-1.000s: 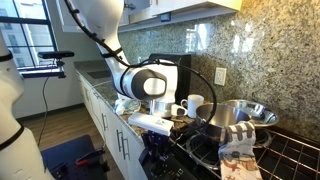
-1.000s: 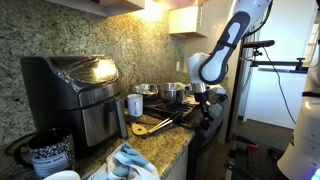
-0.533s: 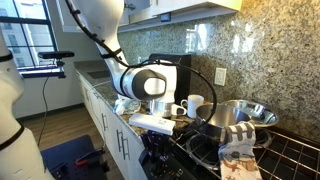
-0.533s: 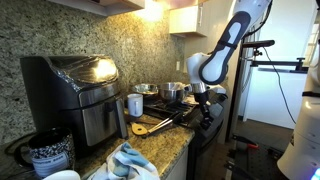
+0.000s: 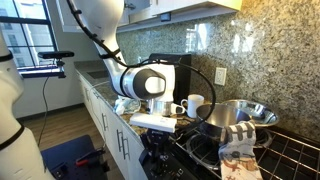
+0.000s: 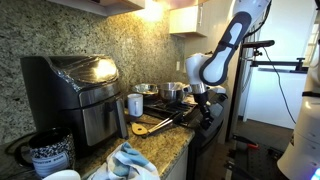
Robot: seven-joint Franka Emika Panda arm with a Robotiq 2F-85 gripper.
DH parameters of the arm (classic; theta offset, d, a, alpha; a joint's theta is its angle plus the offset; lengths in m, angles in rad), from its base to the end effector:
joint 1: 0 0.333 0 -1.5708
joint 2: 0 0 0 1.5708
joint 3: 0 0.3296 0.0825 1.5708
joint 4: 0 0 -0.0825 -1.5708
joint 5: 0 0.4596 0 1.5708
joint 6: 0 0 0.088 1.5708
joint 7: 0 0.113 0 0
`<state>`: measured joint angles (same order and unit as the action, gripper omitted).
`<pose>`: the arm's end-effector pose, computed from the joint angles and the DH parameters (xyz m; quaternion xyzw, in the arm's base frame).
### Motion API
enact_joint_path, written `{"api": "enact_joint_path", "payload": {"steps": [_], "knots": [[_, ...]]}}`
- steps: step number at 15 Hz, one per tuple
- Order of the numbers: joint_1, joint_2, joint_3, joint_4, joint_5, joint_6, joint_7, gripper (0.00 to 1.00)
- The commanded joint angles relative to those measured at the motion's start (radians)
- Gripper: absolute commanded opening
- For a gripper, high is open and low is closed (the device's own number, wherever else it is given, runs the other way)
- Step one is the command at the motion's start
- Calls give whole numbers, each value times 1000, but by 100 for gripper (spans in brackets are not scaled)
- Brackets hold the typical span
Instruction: Turn the left switch to the left
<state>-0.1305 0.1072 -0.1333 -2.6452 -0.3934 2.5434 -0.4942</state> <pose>0.4156 -0.1113 0.1293 0.9485 0.2826 -0.1326 0.0545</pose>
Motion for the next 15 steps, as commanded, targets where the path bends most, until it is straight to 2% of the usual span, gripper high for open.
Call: {"api": "enact_joint_path", "payload": {"steps": [1, 15], "knots": [[0, 121, 12, 34, -32, 36, -52, 7], [0, 122, 18, 34, -123, 13, -113, 7]]}}
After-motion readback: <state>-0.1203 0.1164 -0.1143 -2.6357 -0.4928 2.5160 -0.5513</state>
